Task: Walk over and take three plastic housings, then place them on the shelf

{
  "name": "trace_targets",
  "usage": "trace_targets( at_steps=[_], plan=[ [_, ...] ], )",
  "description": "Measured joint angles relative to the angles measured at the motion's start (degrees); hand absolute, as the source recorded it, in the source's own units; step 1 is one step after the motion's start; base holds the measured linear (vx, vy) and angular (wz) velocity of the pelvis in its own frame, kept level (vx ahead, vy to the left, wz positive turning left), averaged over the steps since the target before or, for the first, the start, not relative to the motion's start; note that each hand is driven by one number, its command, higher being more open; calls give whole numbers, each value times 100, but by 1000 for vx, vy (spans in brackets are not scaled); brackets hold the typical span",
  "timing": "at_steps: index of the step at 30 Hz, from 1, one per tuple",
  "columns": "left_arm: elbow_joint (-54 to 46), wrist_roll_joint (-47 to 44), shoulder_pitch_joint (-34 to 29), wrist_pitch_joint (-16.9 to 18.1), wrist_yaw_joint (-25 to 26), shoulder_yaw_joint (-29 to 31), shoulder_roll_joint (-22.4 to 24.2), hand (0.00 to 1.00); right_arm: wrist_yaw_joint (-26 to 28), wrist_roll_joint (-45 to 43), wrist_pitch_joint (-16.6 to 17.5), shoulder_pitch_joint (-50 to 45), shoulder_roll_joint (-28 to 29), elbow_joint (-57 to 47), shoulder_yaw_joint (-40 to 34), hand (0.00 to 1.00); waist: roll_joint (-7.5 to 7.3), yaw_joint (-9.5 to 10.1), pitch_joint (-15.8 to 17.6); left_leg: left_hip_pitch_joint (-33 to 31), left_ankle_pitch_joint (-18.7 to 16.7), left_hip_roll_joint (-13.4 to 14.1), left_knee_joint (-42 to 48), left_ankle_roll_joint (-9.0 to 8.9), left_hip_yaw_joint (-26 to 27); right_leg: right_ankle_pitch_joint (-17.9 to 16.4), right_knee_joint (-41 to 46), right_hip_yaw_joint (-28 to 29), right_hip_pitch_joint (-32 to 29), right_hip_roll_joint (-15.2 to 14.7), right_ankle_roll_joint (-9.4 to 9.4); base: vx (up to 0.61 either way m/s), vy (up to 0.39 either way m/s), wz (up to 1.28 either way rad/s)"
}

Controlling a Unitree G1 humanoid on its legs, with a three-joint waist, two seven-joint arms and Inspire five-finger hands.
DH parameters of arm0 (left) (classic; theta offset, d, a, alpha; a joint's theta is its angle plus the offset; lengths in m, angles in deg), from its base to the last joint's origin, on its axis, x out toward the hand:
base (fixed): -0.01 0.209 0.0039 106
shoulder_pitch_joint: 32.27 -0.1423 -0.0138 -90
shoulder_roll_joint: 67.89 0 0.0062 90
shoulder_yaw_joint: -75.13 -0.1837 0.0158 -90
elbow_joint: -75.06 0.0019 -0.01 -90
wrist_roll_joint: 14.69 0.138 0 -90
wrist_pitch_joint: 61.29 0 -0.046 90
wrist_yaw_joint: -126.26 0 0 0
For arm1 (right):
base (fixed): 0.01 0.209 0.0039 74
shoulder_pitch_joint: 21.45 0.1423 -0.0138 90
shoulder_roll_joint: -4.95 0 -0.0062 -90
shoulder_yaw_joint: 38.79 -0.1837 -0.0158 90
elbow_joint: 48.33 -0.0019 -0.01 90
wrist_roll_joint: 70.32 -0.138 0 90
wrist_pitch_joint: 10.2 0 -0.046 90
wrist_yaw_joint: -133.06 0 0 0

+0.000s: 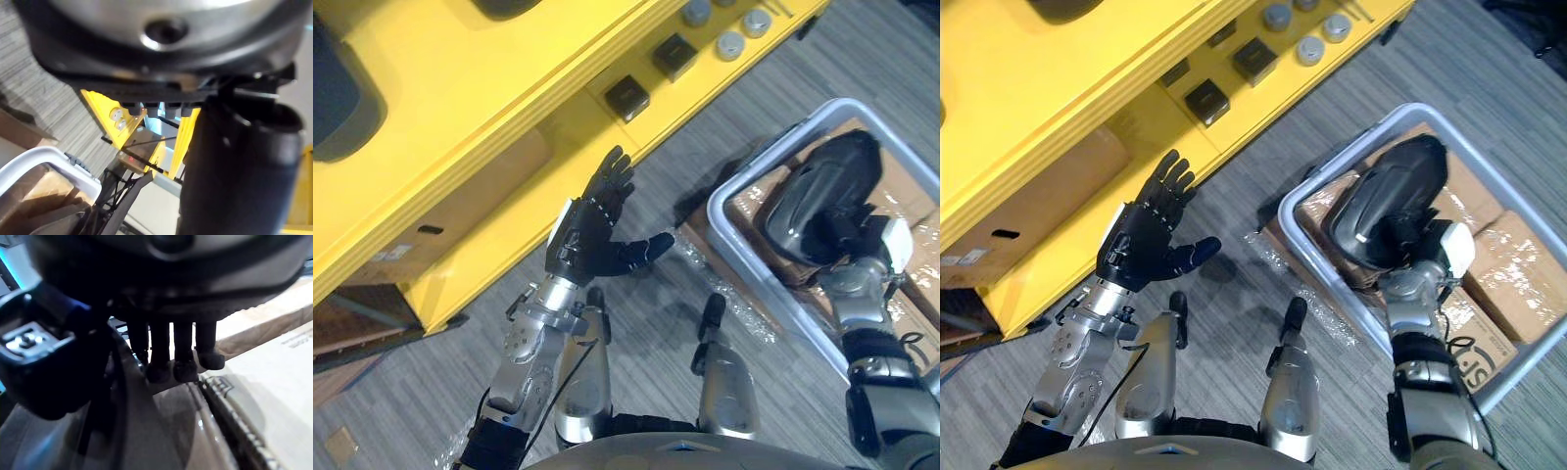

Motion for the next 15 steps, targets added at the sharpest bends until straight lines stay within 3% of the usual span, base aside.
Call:
trace_targets(
  at_steps=[3, 5, 6, 10, 15],
  plan=[
    [25, 27, 107, -314, 35, 39, -70, 100, 55, 406, 26, -310, 70, -584, -4, 0, -73, -171, -30, 263, 16, 31, -133, -23, 139, -3, -6, 98, 91, 24, -5, 85, 4, -28],
    [163, -67, 449, -1202, 57, 65, -205, 100, 97, 891, 157, -513, 62, -1099, -45, 0, -124, -339, -168, 539, 15, 42, -295, -24, 345, -3, -15, 199, 166, 24, -5, 73, 18, -33],
    [330, -65, 523, -1389, 69, 40, -248, 100, 113, 990, 216, -548, 62, -1158, -44, 0, -139, -377, -240, 585, 15, 41, -336, -24, 388, -3, -18, 229, 167, 23, -5, 67, 18, -28],
    [1639, -330, 1321, -2730, 21, -82, -499, 100, 220, 1572, 626, -607, -29, -1349, -63, 0, -289, -634, -596, 922, -2, 48, -490, -44, 588, -3, -115, 368, 335, 31, -5, 41, 12, -21],
    [2771, -1261, 1920, -3623, -202, -299, -684, 100, 222, 1957, 1148, -512, -286, -1340, 27, 0, -327, -773, -885, 1072, -13, 47, -529, -60, 714, 46, -230, 471, 414, 33, 1, -8, 13, -13]
  ],
)
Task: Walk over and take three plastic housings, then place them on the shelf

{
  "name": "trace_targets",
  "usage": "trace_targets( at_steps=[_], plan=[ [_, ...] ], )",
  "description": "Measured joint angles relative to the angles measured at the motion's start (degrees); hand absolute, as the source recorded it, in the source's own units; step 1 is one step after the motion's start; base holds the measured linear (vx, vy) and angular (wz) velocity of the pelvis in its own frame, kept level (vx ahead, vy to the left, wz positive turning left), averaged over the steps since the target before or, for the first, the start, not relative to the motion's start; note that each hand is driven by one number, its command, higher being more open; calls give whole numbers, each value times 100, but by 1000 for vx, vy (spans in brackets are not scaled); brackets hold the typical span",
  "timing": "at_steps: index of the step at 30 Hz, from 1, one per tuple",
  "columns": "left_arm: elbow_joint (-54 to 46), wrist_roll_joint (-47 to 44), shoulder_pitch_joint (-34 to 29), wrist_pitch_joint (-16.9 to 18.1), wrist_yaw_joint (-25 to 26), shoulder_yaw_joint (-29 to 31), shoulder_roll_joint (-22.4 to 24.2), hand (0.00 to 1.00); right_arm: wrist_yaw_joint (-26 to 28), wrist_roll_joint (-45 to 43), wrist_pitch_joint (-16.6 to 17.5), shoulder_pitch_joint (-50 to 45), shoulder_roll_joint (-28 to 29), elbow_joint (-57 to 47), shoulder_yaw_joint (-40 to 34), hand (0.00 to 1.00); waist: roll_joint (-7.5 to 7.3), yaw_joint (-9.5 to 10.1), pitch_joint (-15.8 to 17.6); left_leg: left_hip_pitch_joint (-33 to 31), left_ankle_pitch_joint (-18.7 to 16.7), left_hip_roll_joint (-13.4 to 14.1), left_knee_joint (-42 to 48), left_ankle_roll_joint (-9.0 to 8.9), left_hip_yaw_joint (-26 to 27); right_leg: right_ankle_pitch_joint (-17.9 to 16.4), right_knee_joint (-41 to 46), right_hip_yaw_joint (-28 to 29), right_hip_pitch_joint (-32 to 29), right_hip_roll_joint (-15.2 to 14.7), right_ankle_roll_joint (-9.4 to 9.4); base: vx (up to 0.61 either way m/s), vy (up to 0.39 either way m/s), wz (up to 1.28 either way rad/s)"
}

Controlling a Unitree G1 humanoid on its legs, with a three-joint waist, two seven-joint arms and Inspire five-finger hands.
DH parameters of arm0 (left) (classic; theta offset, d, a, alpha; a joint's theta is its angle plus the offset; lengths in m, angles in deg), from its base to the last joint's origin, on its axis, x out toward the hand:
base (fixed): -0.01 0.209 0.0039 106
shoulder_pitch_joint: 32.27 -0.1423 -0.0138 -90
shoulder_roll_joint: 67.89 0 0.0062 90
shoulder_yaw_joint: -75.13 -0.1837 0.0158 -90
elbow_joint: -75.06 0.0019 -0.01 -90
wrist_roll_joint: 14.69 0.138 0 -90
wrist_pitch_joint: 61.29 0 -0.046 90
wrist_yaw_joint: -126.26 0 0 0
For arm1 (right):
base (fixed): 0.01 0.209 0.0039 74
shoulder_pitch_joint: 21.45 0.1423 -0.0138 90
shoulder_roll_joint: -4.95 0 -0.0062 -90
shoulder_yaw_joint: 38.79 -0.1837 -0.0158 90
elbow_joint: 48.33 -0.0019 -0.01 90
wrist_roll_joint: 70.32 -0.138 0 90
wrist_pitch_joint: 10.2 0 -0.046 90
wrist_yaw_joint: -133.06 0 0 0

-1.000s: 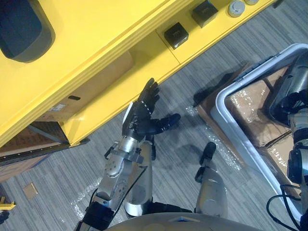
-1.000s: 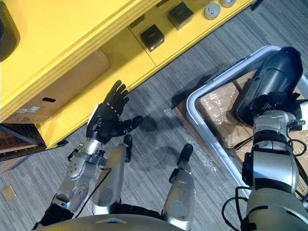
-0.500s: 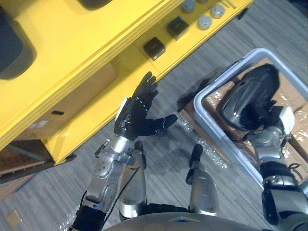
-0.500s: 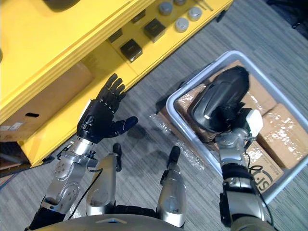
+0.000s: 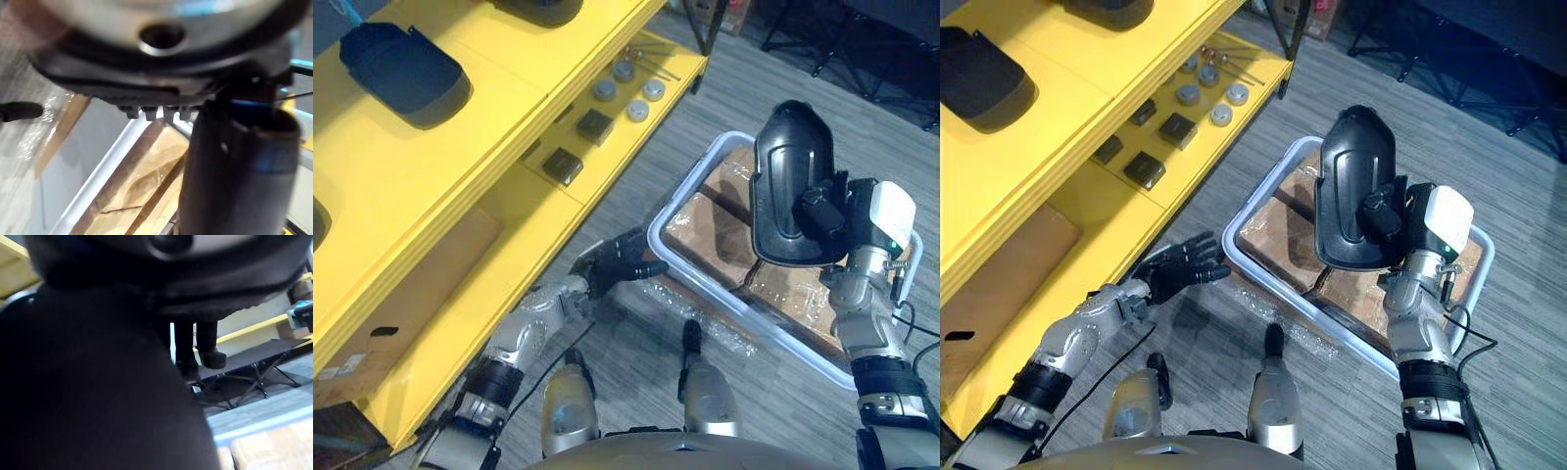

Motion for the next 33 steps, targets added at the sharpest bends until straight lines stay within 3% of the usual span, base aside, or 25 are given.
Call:
trace_targets(
  at_steps=[7, 14, 20, 25, 33],
  plan=[
    [426, -887, 324, -139, -33, -345, 102, 100, -11, 443, 941, 185, -300, 18, 444, 0, 57, -134, -390, 168, 15, -23, -121, -2, 60, 55, -151, 27, 150, -2, 3, 6, 4, -3],
    [456, -1210, 326, 188, -26, -642, 299, 100, -13, 897, 1617, 176, -283, 21, 970, 0, 124, -123, -590, 403, 93, -55, -318, -29, 78, 80, -254, 9, 356, -6, -2, 5, 1, 0],
    [455, -1203, 325, 326, 43, -983, 456, 100, -14, 904, 1796, 140, -46, 106, 1166, 0, 154, -116, -647, 548, 201, -83, -499, -42, 40, 72, -265, -51, 466, -9, -14, -8, -15, 4],
    [454, -1155, 323, 362, 179, -1261, 599, 100, -22, 902, 1964, 67, 130, 144, 1525, 0, 142, -116, -881, 570, 276, -95, -644, -58, -23, 66, -286, -134, 489, -8, -24, -8, -9, 6],
    [452, -1143, 246, 556, 558, -1472, 670, 100, -20, 869, 2111, -51, 295, 143, 1771, 0, 103, 36, -1046, 633, 454, -139, -899, -81, -164, 60, -352, -298, 579, -8, -42, -3, -14, 10]
  ],
)
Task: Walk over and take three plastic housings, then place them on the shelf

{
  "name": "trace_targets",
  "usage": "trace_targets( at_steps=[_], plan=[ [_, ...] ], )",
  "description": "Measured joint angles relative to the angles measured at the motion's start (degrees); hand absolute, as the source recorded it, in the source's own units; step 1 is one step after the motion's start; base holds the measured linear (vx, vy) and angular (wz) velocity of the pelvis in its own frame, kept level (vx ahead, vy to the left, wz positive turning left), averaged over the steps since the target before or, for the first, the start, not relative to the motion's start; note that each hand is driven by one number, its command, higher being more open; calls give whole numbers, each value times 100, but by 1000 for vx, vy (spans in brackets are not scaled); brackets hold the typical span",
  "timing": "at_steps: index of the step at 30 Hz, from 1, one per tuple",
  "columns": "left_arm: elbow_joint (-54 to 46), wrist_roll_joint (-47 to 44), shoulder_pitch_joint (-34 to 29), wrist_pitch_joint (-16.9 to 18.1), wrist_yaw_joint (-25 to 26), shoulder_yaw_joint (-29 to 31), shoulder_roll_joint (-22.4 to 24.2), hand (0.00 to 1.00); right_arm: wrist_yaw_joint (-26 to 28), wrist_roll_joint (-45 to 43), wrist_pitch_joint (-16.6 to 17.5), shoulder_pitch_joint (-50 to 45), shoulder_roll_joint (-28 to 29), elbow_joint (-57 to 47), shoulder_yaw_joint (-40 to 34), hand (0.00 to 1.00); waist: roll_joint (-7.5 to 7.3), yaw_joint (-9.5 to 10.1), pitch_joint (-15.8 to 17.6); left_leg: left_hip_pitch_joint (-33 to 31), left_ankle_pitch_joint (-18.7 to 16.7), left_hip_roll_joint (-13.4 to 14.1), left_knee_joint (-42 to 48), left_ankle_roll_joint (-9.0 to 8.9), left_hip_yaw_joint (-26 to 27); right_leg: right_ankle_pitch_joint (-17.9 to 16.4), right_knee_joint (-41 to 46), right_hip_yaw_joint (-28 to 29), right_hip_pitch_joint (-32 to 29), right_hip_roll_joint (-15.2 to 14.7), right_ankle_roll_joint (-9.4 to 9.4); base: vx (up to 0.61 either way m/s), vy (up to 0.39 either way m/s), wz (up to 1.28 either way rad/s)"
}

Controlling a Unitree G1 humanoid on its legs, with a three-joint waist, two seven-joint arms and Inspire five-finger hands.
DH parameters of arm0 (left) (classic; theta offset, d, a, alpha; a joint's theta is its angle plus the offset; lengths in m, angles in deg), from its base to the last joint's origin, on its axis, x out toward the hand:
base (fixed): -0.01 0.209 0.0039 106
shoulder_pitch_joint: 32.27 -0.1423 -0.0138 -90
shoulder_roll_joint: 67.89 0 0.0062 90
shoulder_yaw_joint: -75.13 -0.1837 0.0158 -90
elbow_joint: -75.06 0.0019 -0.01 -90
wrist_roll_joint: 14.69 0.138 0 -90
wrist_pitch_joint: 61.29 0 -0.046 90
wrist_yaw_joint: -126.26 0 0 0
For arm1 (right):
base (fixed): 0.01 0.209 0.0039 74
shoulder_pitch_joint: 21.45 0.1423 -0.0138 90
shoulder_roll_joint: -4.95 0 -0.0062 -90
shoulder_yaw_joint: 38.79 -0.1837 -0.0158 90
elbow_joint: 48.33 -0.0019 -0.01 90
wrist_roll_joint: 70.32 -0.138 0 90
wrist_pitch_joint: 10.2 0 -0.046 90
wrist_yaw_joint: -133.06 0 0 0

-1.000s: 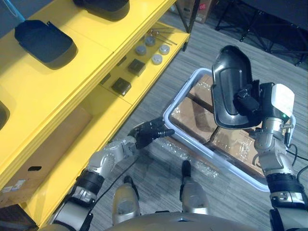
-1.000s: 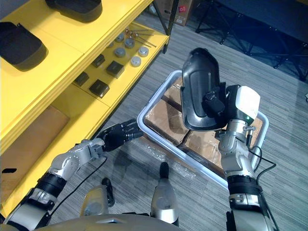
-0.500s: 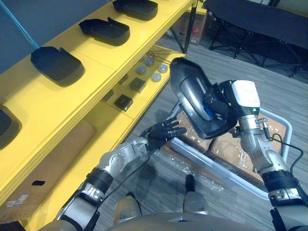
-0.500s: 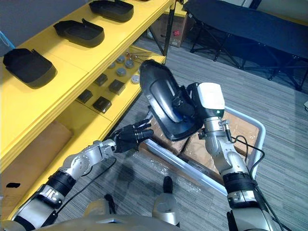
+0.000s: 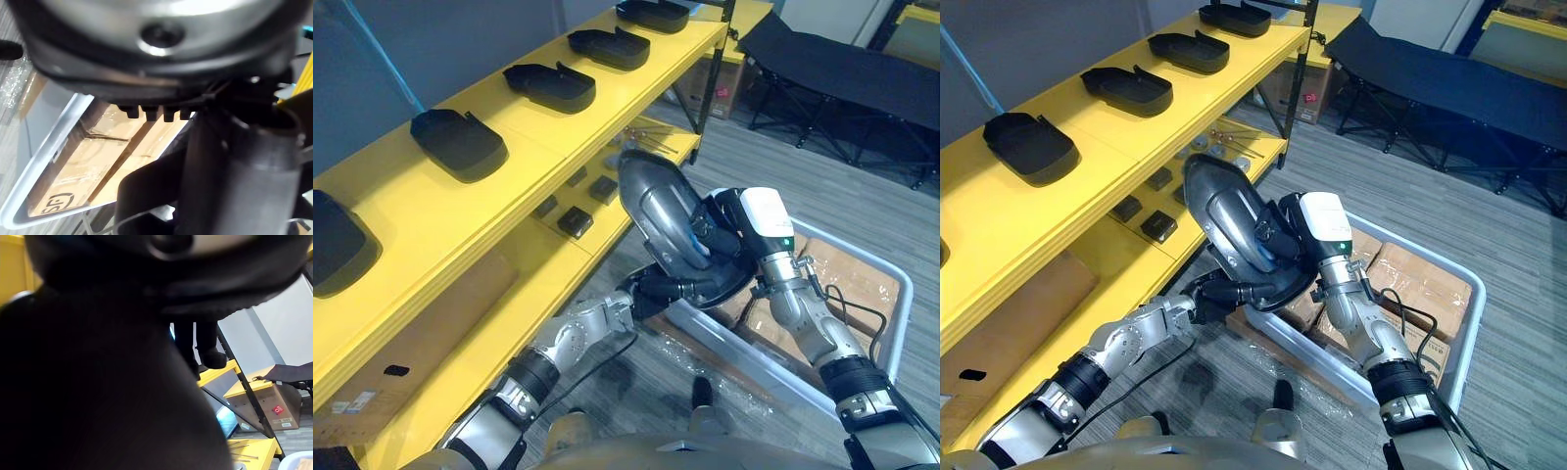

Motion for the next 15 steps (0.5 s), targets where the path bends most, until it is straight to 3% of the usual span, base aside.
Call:
trace_targets(
  at_steps=[1, 3, 6, 10, 13, 15],
  plan=[
    [-4, 0, -35, 102, 99, 1, 1, 0, -5, -52, 0, -18, 56, 0, -5, 0, -4, -1, -3, 15, 2, 0, -6, -1, -15, -3, -6, -17, 27, 1, -4, 3, -1, 6],
    [-28, 12, -96, 278, 291, 1, 0, 0, -19, -108, 0, -47, 107, 0, 1, 0, -9, 9, -6, 70, 3, -4, -33, -2, -9, -4, -12, -16, 67, 0, -6, -1, 2, -2],
    [-286, 217, -358, 813, 964, 13, 76, 0, -133, -301, -28, -134, 322, 0, 47, 0, -69, 12, -73, 98, 34, -3, -108, -13, -8, -15, -23, -29, 70, 8, -20, 1, -1, 1],
    [-527, 216, -663, 1407, 1438, 255, 368, 0, -306, -480, -60, -417, 534, 0, -20, 0, -137, 76, -116, 100, 35, -3, -115, -12, -11, -17, -23, -30, 71, 8, -21, 0, 0, 0],
    [-528, 208, -689, 1688, 1637, 571, 640, 0, -347, -512, -104, -728, 690, 0, -52, 0, -156, 170, -128, 100, 38, -2, -112, -13, -17, -18, -22, -40, 80, 8, -22, 0, 0, 0],
    [-524, 193, -784, 1689, 1839, 729, 696, 0, -452, -548, -103, -753, 885, -3, 57, 0, -162, 130, -131, 110, 38, 2, -111, -13, -19, -21, -23, -41, 81, 8, -24, 0, 0, 0]
  ],
)
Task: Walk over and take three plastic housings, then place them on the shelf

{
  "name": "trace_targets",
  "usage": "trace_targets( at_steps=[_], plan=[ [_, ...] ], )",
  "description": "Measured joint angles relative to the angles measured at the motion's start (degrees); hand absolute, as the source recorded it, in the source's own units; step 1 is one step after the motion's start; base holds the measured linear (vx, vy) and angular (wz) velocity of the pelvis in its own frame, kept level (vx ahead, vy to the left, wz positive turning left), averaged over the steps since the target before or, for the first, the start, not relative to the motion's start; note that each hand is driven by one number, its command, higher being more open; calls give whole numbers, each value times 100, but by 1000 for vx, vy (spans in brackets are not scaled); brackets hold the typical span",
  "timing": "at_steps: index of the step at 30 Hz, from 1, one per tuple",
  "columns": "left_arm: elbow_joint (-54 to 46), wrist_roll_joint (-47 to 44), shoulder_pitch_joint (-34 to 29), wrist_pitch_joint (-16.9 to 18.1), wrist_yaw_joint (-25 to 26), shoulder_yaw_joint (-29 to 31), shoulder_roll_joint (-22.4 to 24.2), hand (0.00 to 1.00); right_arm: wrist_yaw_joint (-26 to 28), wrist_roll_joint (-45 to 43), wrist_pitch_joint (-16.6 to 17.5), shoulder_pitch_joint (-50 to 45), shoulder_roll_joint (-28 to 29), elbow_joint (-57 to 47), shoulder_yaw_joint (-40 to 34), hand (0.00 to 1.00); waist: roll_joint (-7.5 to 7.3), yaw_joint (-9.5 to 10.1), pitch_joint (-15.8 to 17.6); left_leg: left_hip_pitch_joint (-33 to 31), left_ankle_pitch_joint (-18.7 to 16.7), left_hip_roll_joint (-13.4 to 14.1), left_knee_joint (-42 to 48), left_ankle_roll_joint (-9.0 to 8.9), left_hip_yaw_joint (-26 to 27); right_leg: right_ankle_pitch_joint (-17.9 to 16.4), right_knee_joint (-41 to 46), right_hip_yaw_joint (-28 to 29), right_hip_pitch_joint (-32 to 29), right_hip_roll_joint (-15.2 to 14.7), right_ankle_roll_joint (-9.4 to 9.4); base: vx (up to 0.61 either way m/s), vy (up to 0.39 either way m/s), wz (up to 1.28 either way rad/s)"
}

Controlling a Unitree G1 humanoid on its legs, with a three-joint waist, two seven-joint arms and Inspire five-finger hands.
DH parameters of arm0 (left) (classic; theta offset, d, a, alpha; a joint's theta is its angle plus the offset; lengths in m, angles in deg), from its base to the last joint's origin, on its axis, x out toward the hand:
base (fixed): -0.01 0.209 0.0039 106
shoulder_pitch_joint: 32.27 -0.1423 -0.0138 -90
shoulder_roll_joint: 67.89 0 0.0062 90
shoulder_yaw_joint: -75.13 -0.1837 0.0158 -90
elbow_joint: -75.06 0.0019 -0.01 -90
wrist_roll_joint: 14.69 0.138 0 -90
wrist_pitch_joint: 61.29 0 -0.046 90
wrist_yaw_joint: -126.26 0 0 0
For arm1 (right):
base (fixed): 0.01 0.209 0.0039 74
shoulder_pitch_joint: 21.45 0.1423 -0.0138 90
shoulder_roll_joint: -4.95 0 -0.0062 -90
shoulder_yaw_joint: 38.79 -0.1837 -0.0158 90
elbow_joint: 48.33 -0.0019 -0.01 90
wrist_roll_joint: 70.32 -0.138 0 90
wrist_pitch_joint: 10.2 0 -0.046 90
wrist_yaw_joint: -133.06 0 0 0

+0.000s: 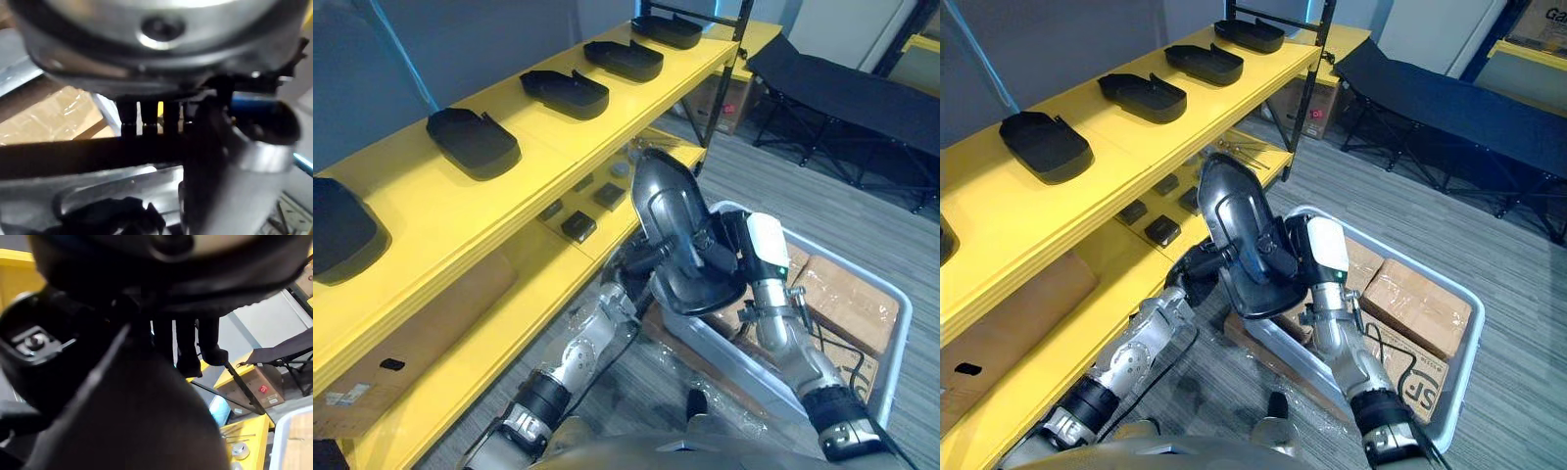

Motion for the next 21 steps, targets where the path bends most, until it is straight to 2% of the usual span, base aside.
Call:
trace_targets(
  at_steps=[4, 7, 13, 14, 17, 19, 21],
  plan=[
    [0, -18, -351, 122, 19, 49, 81, 0, 21, 3, -13, -182, 144, -12, 124, 0, -82, 60, -33, -6, 0, 0, 2, -1, -7, -3, 0, -13, 12, 0, -2, -6, 6, 3],
    [2, -33, -401, 144, 14, 54, 39, 0, -4, 0, -105, -277, 366, -12, 134, 0, -134, 80, -26, -4, -2, 0, 14, -2, -13, -8, 1, -23, 22, -1, -7, 0, 0, 0],
    [26, -54, -443, 145, -158, 53, 39, 0, -193, -13, -104, -380, 378, -23, 176, 0, -182, 78, -18, 21, -5, 6, 13, -8, 6, -18, 5, -29, 30, 0, -20, 0, 0, 0],
    [28, -54, -443, 149, -178, 52, 39, 0, -202, -32, -104, -391, 378, -32, 199, 100, -185, 72, -16, 28, -6, 7, 11, -8, 10, -19, 5, -28, 34, 0, -21, 0, 0, 0],
    [43, -65, -444, 332, -290, 27, 39, 0, -298, -265, -100, -410, 394, -123, 295, 100, -196, 35, -11, 90, -7, 8, -16, -9, 40, -21, 4, -1, 61, 0, -23, -2, 8, -5],
    [43, -227, -443, 598, -317, -10, 55, 0, -363, -665, -23, -434, 523, -253, 328, 100, -208, 27, -11, 130, -5, 8, -46, -9, 72, -21, 3, 24, 59, 1, -23, -3, 6, -7],
    [41, -228, -441, 849, -309, -1, 81, 0, -337, -1097, 243, -545, 568, -408, 471, 100, -222, 26, -19, 175, -4, 7, -84, -5, 99, -41, 3, 39, 70, 1, -50, -1, 6, -6]
  ],
)
